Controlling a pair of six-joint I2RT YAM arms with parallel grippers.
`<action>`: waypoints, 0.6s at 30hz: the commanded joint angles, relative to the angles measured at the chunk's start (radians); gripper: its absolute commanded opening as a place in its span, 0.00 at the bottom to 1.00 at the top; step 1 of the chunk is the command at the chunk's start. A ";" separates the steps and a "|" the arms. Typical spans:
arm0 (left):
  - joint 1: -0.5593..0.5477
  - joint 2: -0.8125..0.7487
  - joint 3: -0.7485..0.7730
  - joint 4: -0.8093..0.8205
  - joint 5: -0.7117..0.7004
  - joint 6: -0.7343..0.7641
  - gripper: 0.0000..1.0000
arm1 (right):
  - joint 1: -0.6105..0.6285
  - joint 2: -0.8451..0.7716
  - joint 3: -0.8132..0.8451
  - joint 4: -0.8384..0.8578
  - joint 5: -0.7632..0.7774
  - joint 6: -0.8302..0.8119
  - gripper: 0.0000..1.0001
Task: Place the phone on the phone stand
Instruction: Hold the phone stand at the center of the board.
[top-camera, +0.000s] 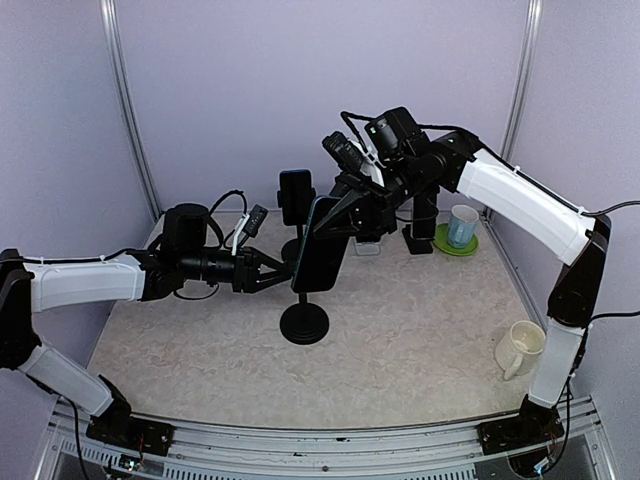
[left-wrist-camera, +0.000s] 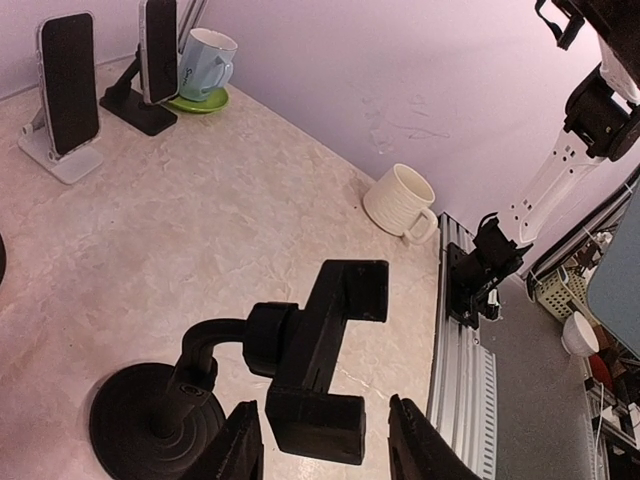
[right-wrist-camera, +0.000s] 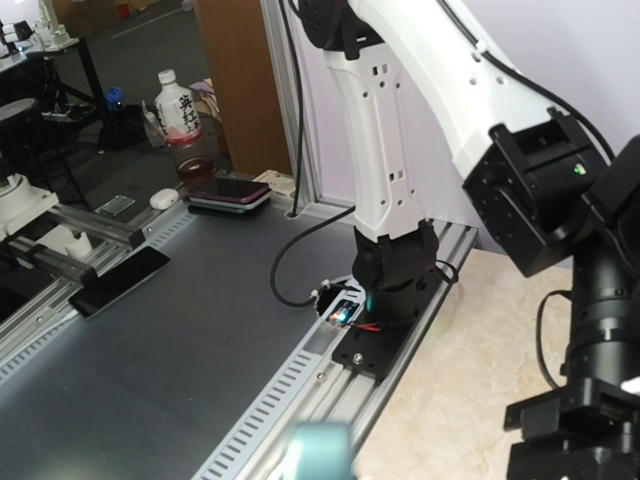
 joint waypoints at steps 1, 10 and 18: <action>0.011 0.004 0.029 0.035 0.024 0.002 0.41 | -0.003 -0.033 -0.003 0.014 -0.020 -0.002 0.00; 0.015 0.018 0.038 0.036 0.035 0.002 0.41 | -0.003 -0.033 -0.014 0.016 -0.022 -0.002 0.00; 0.016 0.033 0.042 0.035 0.039 0.004 0.29 | -0.003 -0.031 -0.015 0.016 -0.023 -0.002 0.00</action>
